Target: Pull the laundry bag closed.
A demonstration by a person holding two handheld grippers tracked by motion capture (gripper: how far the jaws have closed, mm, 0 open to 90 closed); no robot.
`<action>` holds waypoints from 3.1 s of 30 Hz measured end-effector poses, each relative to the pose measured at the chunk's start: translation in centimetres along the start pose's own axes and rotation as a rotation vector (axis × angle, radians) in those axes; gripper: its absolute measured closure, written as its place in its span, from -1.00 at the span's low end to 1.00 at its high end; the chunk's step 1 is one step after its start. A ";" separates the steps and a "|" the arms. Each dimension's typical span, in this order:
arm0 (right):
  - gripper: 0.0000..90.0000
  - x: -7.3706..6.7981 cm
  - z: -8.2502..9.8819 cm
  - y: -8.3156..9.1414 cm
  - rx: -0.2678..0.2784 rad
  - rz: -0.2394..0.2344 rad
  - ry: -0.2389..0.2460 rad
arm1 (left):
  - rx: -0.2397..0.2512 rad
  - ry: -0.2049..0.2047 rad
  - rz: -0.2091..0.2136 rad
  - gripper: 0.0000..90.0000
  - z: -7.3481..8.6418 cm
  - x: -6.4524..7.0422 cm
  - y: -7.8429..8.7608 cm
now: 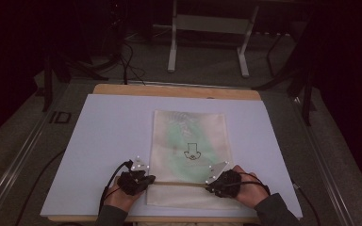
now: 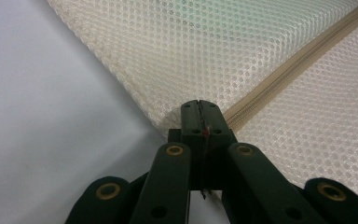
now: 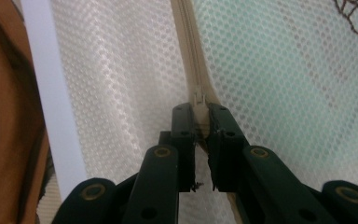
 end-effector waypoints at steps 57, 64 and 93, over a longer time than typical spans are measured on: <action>0.83 1.2 3.4 2.3 0.008 0.031 -0.074 | 0.002 0.001 -0.003 0.99 0.0 0.0 0.0; 0.83 1.3 3.9 2.4 0.006 0.033 -0.084 | 0.000 -0.001 -0.002 0.99 0.0 0.0 0.0; 0.83 2.2 5.9 3.3 -0.004 0.036 -0.129 | -0.002 -0.003 -0.003 0.99 0.0 0.0 0.0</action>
Point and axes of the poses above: each handheld gripper's, and its own axes: y roughly backward along the jaws, z roughly out of its underside, x roughly to its right, the point moved 5 cm from there along -y, roughly forward along the jaws, and after that the axes turned 6 degrees about z, right-handed, at the moved point
